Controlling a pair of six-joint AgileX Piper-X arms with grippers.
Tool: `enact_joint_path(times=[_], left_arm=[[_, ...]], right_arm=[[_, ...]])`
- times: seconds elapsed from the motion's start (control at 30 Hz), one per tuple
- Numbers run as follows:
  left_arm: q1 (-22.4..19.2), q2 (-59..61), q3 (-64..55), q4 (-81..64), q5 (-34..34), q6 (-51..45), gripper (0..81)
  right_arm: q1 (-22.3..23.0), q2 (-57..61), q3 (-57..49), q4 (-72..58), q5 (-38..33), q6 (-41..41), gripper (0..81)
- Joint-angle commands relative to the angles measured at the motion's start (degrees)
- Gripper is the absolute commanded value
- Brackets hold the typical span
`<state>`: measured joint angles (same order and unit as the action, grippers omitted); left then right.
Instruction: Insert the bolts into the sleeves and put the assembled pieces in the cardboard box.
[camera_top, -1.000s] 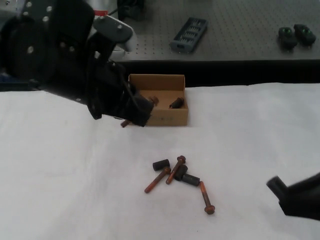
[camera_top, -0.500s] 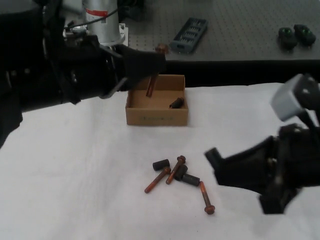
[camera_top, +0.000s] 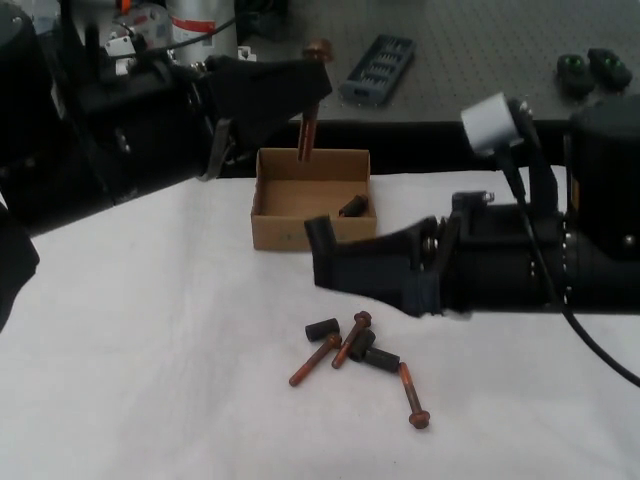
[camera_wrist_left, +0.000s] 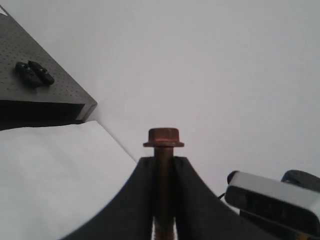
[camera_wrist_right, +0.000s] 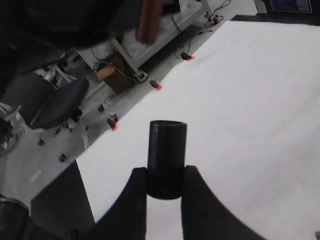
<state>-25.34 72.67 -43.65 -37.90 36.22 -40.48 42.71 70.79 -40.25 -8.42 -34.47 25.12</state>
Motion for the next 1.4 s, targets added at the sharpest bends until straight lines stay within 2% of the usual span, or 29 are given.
enact_joint_path(times=[0.0,0.73,0.87,1.37], left_arm=[[0.05,-0.74,0.11,-2.14,3.38,-1.28,0.6],[0.05,-0.74,0.11,-2.14,5.65,-0.64,0.6],[0.05,-0.74,0.11,-2.01,5.65,0.13,0.6],[0.05,-0.74,0.11,-1.53,5.22,0.69,0.6]], right_arm=[[0.15,0.21,-0.81,-3.58,-1.04,2.20,2.8],[0.15,0.47,-1.27,-6.16,0.90,3.57,2.8],[0.15,0.47,-1.27,-7.52,-1.51,3.54,2.8],[0.15,0.47,-1.27,-9.10,-2.06,4.68,2.8]])
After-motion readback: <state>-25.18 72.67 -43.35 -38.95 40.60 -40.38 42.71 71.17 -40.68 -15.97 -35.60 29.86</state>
